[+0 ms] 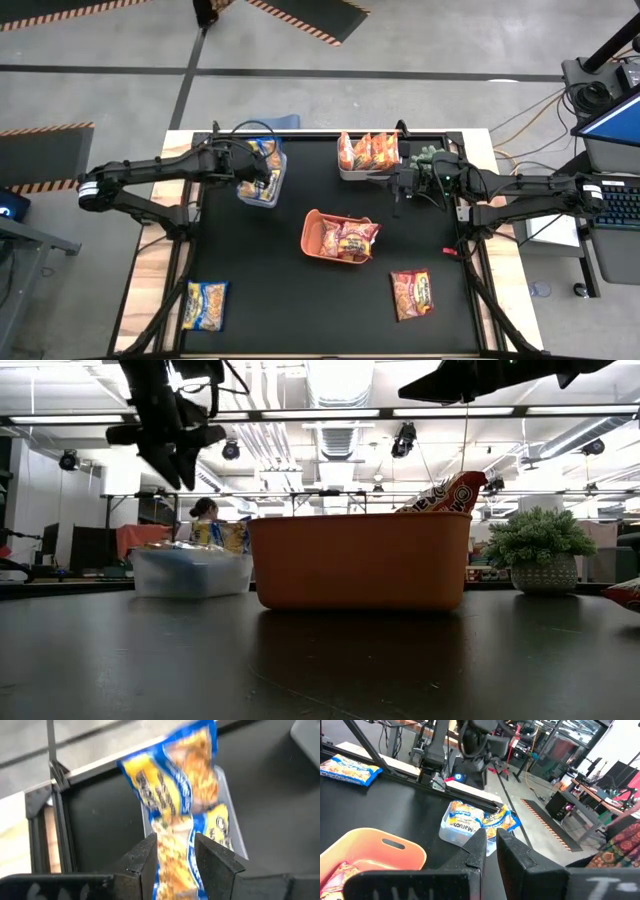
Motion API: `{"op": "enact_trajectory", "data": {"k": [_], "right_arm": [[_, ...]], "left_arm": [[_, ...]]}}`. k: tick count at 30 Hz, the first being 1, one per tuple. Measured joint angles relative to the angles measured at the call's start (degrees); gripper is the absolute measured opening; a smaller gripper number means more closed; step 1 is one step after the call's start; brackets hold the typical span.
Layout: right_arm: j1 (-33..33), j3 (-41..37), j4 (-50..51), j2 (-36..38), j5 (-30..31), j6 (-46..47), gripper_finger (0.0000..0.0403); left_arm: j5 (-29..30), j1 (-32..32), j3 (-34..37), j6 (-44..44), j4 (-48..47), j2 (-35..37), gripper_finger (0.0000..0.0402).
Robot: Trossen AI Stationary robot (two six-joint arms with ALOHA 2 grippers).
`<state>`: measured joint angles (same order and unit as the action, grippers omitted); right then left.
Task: Sort Maruchan noodles
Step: Put the right blue noodle packet into the transparent bin
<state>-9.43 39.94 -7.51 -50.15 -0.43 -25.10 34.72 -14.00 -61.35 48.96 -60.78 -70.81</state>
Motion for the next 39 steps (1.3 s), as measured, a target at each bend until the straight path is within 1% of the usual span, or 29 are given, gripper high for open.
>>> {"op": "enact_trajectory", "data": {"k": [3,6,9,13,16,20,28,34,39], "right_arm": [[0.0,0.0,0.0,0.0,0.0,0.0,0.0033],[0.0,0.0,0.0,0.0,0.0,0.0,0.0034],[0.0,0.0,0.0,0.0,0.0,0.0,0.0034],[0.0,0.0,0.3,0.0,0.0,0.0,0.0034],[0.0,0.0,0.4,0.0,0.0,0.0,0.0034],[0.0,0.0,0.5,0.0,0.0,0.0,0.0034],[0.0,0.0,0.4,0.0,0.0,0.0,0.0034],[0.0,0.0,0.4,0.0,0.0,0.0,0.0034],[0.0,0.0,0.4,0.0,0.0,0.0,0.0034]], "left_arm": [[0.5,0.4,-2.1,-0.4,0.2,0.0,0.0112],[0.4,2.0,-3.1,-3.4,2.3,-0.4,0.0112],[0.3,4.1,-3.1,-6.6,4.0,-1.3,0.0109],[0.4,5.6,-1.2,-7.1,4.7,-3.5,0.0101],[1.9,5.6,0.8,-5.2,4.5,-6.3,0.0092],[6.8,5.5,2.8,-1.9,4.6,-10.8,0.0078],[14.9,5.4,3.8,5.3,4.7,-19.2,0.0075],[14.9,5.3,3.8,10.2,5.0,-23.6,0.0075],[13.7,5.3,3.8,11.2,7.2,-25.2,0.0075]]}}
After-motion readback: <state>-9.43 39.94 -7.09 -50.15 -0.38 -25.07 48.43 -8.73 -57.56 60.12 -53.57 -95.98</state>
